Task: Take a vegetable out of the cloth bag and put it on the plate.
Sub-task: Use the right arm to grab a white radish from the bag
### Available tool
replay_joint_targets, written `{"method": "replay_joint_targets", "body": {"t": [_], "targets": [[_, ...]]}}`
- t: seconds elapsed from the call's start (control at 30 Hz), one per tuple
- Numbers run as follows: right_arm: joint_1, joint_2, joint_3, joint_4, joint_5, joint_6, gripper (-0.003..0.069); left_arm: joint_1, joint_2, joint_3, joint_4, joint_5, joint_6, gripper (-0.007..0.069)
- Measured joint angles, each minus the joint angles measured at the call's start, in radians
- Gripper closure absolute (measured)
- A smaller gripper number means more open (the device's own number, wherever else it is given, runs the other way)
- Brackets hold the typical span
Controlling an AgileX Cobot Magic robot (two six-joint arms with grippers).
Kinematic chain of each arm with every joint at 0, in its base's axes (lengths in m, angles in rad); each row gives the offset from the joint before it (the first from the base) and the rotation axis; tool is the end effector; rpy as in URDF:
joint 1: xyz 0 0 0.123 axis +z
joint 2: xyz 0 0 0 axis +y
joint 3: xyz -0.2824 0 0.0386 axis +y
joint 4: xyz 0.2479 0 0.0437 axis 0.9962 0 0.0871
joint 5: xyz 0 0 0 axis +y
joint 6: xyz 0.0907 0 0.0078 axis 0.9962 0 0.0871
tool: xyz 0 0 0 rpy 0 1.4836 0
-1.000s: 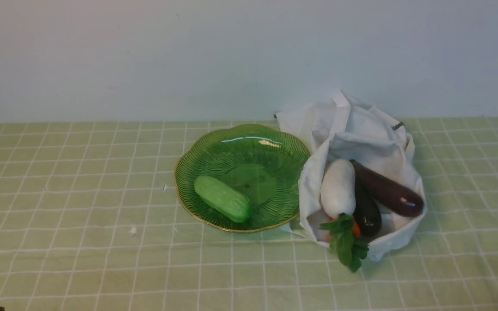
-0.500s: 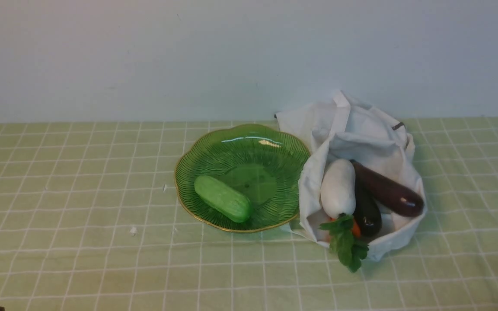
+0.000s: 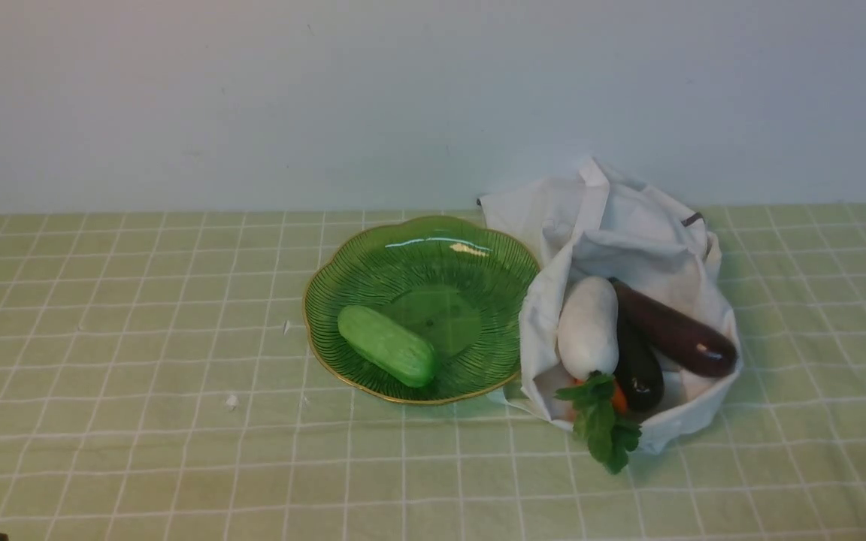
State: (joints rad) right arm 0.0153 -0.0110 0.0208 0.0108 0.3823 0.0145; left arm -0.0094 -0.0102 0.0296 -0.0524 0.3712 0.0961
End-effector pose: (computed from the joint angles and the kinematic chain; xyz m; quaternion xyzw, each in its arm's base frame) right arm 0.0523 0.0012 0.1723 0.0025 0.8063 0.0134 0.5914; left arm 0.0527 -0.0022 0.1703 0.0284 0.8052 0.0036 0.5923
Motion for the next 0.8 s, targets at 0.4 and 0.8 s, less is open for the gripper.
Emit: {"method": "replay_joint_targets", "body": {"t": [0.4,0.8], "targets": [[0.0,0.0,0.002,0.06,-0.016,0.048,0.0673,0.0,0.0,0.0,0.0,0.0,0.0,0.0629],[0.0,0.0,0.007,0.565,-0.059,0.27,0.0673,0.0,0.0,0.0,0.0,0.0,0.0,0.0629]]}}
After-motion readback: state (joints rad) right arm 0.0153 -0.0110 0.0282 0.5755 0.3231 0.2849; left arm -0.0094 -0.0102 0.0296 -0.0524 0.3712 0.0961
